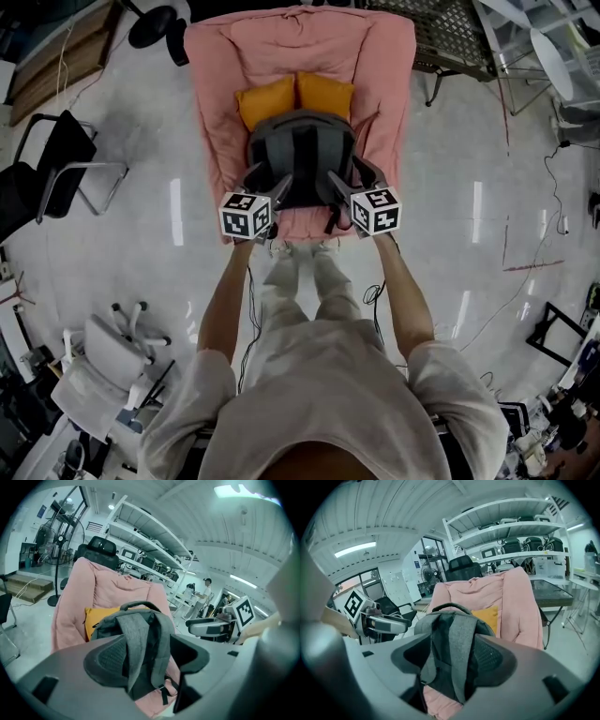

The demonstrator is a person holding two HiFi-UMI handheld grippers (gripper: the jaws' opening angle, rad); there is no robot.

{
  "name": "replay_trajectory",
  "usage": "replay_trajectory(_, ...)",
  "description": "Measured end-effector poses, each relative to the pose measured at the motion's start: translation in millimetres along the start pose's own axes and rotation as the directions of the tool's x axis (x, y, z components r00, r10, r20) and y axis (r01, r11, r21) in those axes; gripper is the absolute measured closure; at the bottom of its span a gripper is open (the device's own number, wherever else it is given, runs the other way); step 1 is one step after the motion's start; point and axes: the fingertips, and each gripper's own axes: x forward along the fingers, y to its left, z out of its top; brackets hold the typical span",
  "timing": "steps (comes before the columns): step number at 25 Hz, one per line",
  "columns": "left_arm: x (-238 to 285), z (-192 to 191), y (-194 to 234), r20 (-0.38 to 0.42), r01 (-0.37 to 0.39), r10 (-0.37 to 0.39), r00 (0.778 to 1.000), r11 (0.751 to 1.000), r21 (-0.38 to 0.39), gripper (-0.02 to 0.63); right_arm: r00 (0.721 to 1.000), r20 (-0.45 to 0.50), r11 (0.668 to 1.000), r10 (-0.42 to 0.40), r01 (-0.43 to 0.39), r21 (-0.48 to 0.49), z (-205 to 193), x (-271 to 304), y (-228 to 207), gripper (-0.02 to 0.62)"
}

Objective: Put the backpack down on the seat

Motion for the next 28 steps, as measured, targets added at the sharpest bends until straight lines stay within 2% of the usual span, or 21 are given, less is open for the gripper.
replay_trajectory(6, -29.4, 23.7, -29.6, 0.094, 0.018, -0.023, 0.995, 0.998, 0.056, 0.337, 0.997, 0.076, 0.999, -0.020, 0.024, -0.049, 26.7, -40.2, 16.0, 0.372)
replay_trajectory(16, -98.8, 64.3, -80.8, 0.229, 0.012, -0.044, 0.972, 0.991, 0.136, 0.499, 0.978, 0.204, 0.989, -0.039, 0.066, -0.130, 70.8, -108.9, 54.6, 0.508)
replay_trajectory(21, -122.3, 82.4, -94.3, 0.264, -0.001, -0.041, 0.964, 0.988, 0.154, 0.561, 0.964, 0.259, 0.986, -0.061, 0.099, -0.134, 92.6, -139.5, 60.5, 0.566)
replay_trajectory(28, -140.4, 101.0, -109.1, 0.274, -0.015, -0.045, 0.961, 0.977, 0.213, 0.586, 0.945, 0.319, 0.984, -0.074, 0.120, -0.129, 114.9, -173.6, 68.1, 0.597)
